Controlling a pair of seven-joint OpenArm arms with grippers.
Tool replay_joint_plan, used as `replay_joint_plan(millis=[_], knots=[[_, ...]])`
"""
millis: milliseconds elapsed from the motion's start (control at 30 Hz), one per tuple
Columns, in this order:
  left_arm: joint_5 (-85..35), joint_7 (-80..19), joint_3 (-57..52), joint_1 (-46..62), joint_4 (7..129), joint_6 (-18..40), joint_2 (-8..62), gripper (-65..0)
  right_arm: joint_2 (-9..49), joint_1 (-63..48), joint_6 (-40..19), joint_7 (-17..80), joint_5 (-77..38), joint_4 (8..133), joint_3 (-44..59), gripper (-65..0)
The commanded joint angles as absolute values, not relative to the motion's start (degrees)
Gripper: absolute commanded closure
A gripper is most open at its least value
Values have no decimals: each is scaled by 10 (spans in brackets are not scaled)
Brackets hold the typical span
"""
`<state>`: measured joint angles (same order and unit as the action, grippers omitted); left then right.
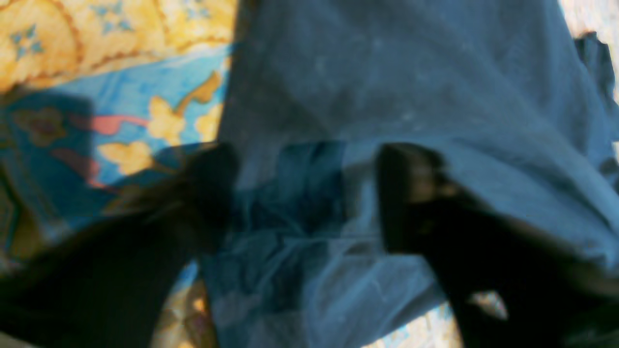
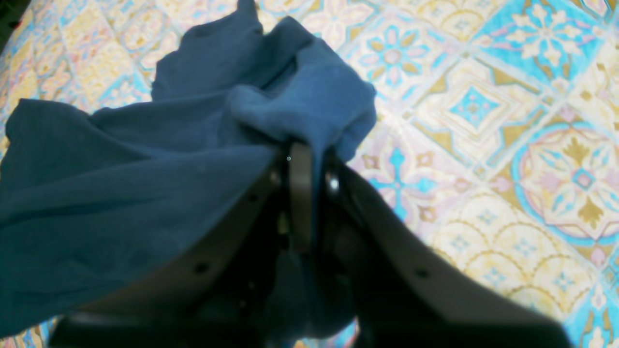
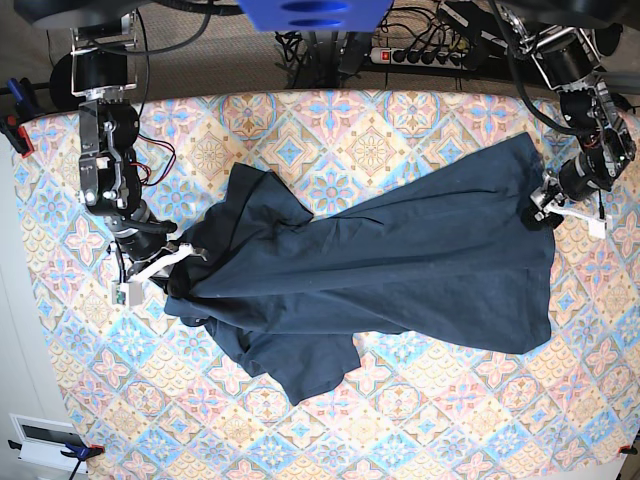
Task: Layout the t-shirt on the table in an organized manner, then fold the t-shirt properly
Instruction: 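Release the shirt side with the left gripper and lift away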
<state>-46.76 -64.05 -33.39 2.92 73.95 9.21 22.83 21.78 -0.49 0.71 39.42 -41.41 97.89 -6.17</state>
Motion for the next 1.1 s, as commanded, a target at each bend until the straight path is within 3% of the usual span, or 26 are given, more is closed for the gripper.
replay_joint_plan(millis=[0,100,133,667,933,1067], knots=[[-473,-647,-335,26,743,91,236,-281,225,6,5,378,-417,990,-58,-7],[-478,-647,-335,24,744,91,238,-31,225,6,5,378,-417,990,-58,-7],[-478,-647,-335,23,744,91,239,0,225,6,5,378,-417,990,-58,-7],[-716,-664,-386,40,974,92,269,0,225,8,5,373,-417,990,-51,-5],[-742,-703,-403,-80,982,93,310,0,227,22,5,353,-422,993,0,-3],[-742,-705,-401,-102,948,93,340,0,256,20,5,323,-422,996,16,-3]])
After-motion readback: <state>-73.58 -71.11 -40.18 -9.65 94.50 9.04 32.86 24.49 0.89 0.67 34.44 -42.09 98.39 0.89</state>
